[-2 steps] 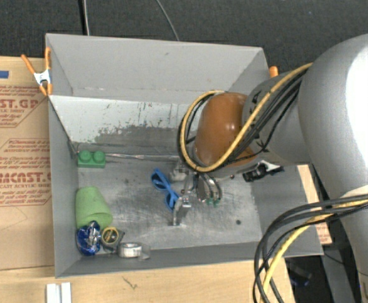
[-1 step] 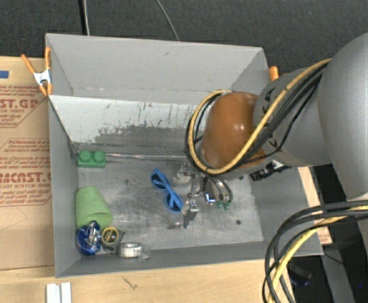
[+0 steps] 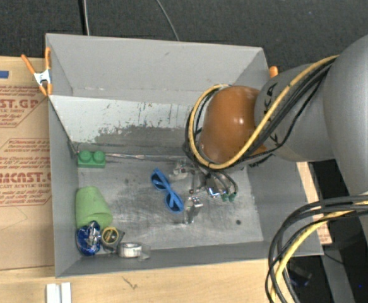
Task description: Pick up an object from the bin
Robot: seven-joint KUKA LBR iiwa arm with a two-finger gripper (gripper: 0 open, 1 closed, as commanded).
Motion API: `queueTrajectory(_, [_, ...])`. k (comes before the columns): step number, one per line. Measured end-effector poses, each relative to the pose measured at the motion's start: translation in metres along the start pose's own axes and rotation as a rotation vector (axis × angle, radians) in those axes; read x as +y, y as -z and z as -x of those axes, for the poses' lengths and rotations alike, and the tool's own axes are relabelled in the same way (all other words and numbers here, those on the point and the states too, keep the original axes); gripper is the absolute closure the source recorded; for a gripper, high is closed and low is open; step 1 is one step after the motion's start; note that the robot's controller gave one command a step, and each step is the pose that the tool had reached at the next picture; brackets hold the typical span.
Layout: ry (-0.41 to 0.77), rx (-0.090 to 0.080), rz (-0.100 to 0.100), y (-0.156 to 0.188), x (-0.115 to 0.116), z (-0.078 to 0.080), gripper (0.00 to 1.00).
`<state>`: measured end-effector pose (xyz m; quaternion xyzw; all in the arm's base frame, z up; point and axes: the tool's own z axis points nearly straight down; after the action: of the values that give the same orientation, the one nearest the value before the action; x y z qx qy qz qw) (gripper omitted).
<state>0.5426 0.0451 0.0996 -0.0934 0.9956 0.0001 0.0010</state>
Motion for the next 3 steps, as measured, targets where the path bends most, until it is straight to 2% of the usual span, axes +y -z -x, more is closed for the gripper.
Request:
queueTrajectory(1, [0.150, -0.007, 0.000, -0.025, -0.012, 0.027, 0.00])
queueTrajectory(2, [-0.252, -0.001, 0.000, -0.025, 0.004, 0.029, 0.00])
queueTrajectory(3, [-0.252, -0.016, 0.001, -0.021, 0.004, 0.033, 1.00])
